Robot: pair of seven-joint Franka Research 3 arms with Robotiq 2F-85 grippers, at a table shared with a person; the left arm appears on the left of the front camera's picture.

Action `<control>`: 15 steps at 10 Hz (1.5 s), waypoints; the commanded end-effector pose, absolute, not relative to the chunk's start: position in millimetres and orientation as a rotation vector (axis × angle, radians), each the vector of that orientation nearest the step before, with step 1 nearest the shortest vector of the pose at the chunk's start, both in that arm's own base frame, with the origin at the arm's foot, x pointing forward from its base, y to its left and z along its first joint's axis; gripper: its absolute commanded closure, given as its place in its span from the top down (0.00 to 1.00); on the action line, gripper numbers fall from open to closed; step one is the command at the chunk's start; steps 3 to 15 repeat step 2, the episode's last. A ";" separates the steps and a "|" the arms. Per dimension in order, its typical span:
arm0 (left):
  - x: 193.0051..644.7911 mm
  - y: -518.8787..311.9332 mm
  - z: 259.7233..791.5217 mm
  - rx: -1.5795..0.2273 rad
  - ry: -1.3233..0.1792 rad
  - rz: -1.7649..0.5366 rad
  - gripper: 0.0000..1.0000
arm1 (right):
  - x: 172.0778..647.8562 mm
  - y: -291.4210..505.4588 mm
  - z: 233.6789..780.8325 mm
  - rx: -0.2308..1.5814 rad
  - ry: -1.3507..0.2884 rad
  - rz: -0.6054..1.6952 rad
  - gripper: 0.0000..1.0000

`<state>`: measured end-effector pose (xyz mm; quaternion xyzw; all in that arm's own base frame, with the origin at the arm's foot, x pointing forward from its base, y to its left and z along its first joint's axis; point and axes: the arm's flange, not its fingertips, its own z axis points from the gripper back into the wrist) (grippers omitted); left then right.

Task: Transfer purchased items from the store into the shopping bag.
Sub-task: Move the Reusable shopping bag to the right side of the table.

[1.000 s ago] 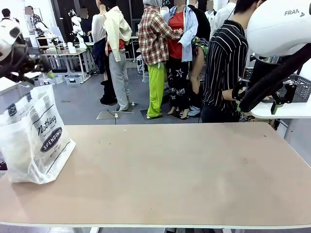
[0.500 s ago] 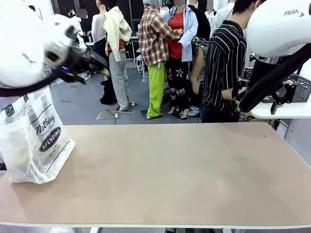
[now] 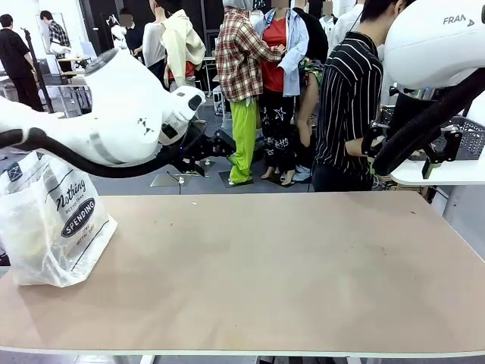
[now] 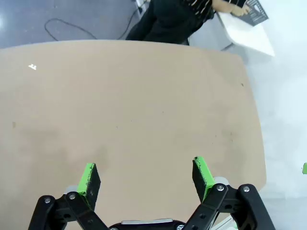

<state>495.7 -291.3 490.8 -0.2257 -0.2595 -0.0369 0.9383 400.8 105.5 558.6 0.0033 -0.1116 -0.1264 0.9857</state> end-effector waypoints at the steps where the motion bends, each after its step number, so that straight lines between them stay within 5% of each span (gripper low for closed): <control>1: 507.7 -276.5 499.4 -0.490 -0.458 -0.087 1.00 | 401.2 106.0 558.8 -0.005 -0.226 -0.264 1.00; 15: 495.7 -291.3 490.8 -0.461 -0.530 -0.075 1.00 | 401.2 106.0 558.8 -0.005 -0.226 -0.264 1.00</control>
